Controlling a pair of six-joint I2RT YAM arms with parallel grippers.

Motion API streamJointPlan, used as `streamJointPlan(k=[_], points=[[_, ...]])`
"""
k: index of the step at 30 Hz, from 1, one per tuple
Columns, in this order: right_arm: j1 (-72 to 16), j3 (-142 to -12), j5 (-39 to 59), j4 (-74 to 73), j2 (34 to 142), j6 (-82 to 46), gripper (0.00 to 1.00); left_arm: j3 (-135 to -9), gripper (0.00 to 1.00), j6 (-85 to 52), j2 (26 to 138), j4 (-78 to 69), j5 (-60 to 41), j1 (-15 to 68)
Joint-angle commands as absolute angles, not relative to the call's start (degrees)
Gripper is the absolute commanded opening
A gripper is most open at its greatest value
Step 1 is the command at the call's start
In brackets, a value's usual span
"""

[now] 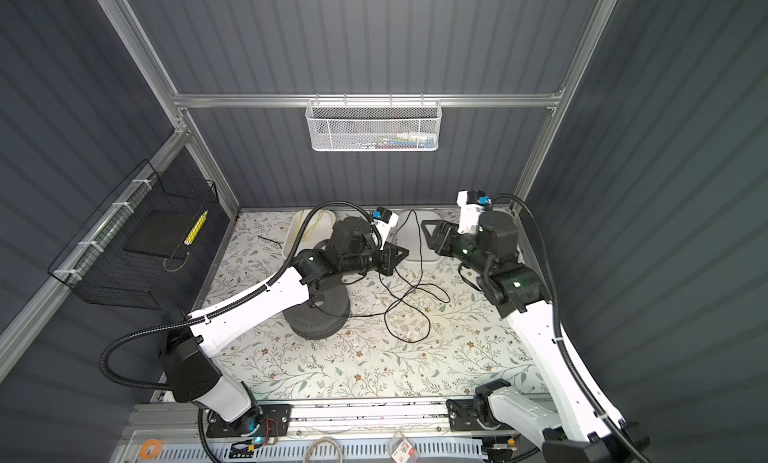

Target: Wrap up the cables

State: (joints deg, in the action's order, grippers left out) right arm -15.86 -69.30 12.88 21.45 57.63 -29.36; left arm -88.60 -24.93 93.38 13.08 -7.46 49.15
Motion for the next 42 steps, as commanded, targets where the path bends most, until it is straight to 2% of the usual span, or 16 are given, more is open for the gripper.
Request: streamJointPlan(k=[1, 5, 11, 14, 19, 25, 31, 34, 42], points=[[-14.24, -65.47, 10.19, 26.89, 52.21, -22.52, 0.61, -97.08, 0.0, -26.4, 91.83, 16.9, -6.93, 45.09], [-14.77, -55.49, 15.24, 25.29, 49.14, -19.94, 0.62, -109.27, 0.0, -24.89, 94.62, 24.67, -5.92, 43.99], [-18.98, -47.67, 12.2, 22.59, 46.03, -18.19, 0.66, -117.13, 0.0, -24.65, 95.58, 30.53, -2.33, 43.68], [-20.02, -48.81, 11.29, 22.59, 49.89, -17.05, 0.69, -118.66, 0.0, -24.78, 95.37, 31.86, -1.89, 43.68], [-20.2, -47.93, 13.46, 8.13, 56.43, -19.7, 0.74, -119.83, 0.0, -25.67, 94.58, 32.98, -2.67, 43.68], [-23.46, -53.69, 14.51, 2.47, 68.62, -18.11, 0.74, -122.56, 0.0, -26.29, 94.56, 35.79, -3.01, 43.68], [-25.0, -59.87, 5.62, 1.35, 76.58, -16.7, 0.73, -124.06, 0.0, -26.81, 93.72, 37.59, -3.1, 43.68], [-24.78, -60.93, -3.78, -3.56, 79.21, -19.55, 0.71, -123.8, 0.0, -27.5, 92.84, 38.22, -3.25, 43.68], [-24.8, -63.57, -18.98, -19.82, 85.65, -21.25, 0.64, -120.62, 0.0, -28.26, 88.51, 39.34, -2.85, 43.68]])
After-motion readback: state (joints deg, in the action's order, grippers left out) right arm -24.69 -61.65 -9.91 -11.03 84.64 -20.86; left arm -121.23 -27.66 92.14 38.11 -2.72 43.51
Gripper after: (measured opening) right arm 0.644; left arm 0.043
